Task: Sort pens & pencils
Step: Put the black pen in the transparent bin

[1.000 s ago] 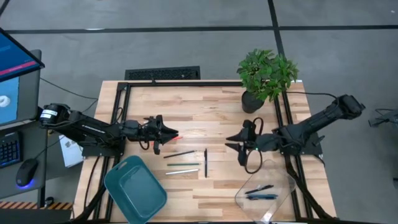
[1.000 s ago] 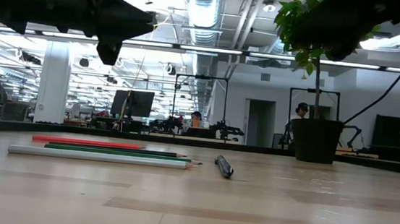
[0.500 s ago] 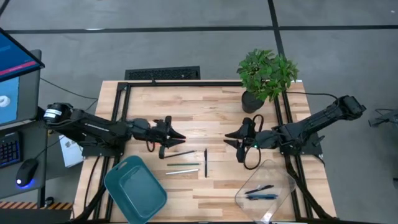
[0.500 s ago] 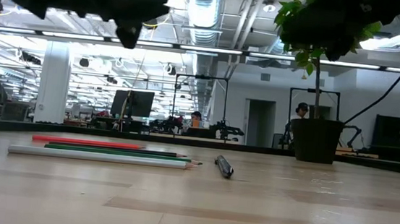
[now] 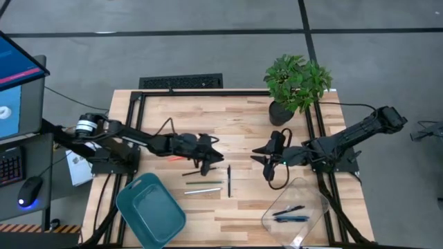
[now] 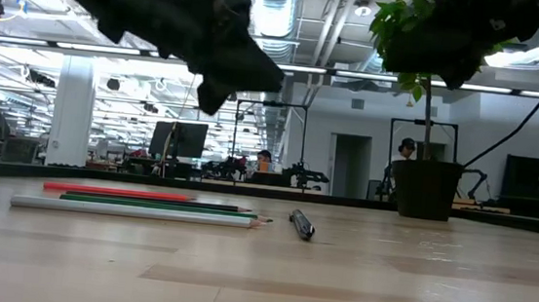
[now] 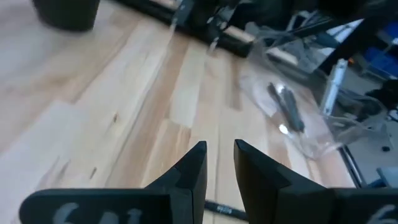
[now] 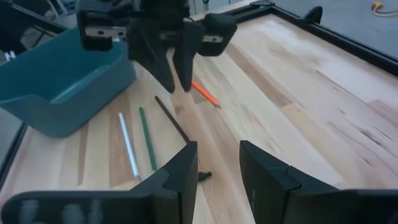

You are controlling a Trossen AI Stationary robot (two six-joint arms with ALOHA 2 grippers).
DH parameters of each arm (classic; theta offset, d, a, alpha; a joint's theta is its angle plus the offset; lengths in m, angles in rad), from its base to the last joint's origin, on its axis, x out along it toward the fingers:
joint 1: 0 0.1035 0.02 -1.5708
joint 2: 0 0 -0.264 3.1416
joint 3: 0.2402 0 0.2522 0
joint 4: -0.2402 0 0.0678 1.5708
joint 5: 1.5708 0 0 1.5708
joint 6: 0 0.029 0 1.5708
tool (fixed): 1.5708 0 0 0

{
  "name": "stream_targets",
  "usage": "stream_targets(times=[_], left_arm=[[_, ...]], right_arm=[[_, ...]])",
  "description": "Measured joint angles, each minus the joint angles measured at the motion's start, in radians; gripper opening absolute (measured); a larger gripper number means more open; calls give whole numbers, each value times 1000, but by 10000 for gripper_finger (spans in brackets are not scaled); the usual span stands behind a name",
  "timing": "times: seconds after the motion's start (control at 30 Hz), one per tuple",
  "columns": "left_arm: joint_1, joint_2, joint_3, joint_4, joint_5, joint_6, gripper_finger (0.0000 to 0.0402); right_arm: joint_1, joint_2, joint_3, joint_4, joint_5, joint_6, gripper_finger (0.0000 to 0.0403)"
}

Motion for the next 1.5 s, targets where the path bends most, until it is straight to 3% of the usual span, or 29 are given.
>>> stream_targets(times=[0.4, 0.53, 0.67, 0.9, 1.07, 1.3, 1.5], left_arm=[[-51, 50, 136, -109, -125, -193, 71], [-58, 50, 166, -194, -147, -220, 71], [-83, 50, 168, -257, -276, -212, 71], [-145, 50, 170, -253, -493, -201, 71], [-161, 50, 170, -255, -582, -176, 71], [-166, 50, 170, -255, -592, -155, 71], [-165, 50, 170, -255, -476, -108, 71]], right_arm=[[-41, 0, 0, -108, 6, 0, 139], [-49, 0, 0, -109, 70, -19, 139], [-39, 0, 0, -110, 126, -44, 139], [-32, 0, 0, -101, 132, -69, 139], [-32, 0, 0, -78, 132, -70, 139], [-32, 0, 0, -78, 132, -70, 139], [-32, 0, 0, -79, 132, -70, 139]])
